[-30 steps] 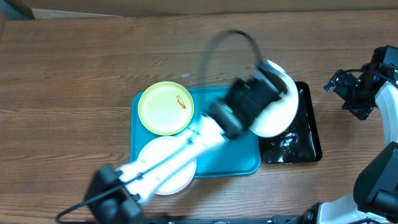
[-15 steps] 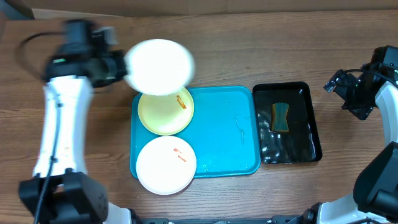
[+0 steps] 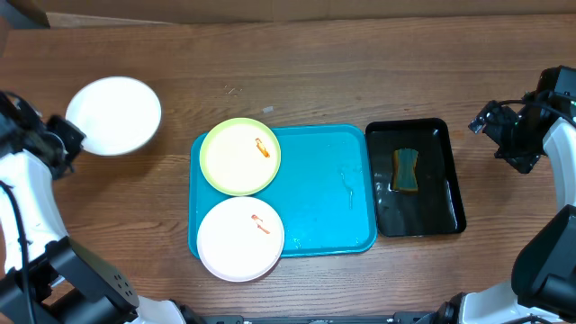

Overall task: Clean dirty plates on tray and stack at the side
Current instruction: 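Lower the white plate onto the table and release it, then grasp the yellow plate rim with the left gripper and slide it right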

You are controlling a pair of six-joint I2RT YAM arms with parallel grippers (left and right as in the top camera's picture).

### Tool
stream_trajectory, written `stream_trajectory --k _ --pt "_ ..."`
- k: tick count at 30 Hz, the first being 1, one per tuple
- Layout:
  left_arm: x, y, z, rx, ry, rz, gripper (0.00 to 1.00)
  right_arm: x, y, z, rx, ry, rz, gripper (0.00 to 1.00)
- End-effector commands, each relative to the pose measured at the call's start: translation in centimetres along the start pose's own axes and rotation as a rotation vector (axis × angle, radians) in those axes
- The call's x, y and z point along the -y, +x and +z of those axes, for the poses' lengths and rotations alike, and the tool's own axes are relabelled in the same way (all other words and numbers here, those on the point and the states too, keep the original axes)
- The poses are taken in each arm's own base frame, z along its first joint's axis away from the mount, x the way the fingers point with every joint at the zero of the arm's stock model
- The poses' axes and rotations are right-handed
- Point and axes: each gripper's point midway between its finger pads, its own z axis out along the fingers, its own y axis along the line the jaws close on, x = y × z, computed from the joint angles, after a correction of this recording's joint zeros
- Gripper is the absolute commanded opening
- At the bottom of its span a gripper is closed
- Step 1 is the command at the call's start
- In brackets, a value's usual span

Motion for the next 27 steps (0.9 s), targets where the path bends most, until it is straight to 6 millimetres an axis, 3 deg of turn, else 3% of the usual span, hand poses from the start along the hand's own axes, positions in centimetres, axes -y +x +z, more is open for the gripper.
stream_trajectory --k 1,7,18,19,20,22,25,27 --pt "-1.7 2.7 2.6 -0.037 -0.036 -0.029 0.04 -0.2 -0.8 -0.5 0.026 -0.004 -0.002 1.0" --pt "-4.2 4.7 5.1 -0.004 -0.105 -0.066 0.04 -0.2 -0.8 -0.5 0.026 -0.004 -0.001 1.0" --pt "-2.1 5.8 6.0 0.0 -0.07 -0.006 0.04 -0.2 -0.8 -0.5 0.026 -0.004 -0.002 1.0" --pt "-1.9 5.9 6.1 -0.003 -0.067 0.0 0.08 -0.2 -0.8 -0.5 0.026 -0.004 -0.002 1.0" --pt "-1.5 6.2 6.1 -0.012 -0.058 0.01 0.19 -0.2 -0.8 -0.5 0.026 -0.004 -0.002 1.0" --pt "-0.1 7.0 6.2 -0.048 0.004 0.083 0.6 -0.2 -0.8 -0.5 0.026 -0.004 -0.002 1.0" --pt "2.1 7.7 5.8 -0.087 0.102 0.139 0.71 -0.2 -0.8 -0.5 0.026 -0.004 -0.002 1.0" --pt "3.3 7.9 4.7 -0.119 0.149 0.138 0.69 -0.2 -0.8 -0.5 0.027 -0.004 -0.001 1.0"
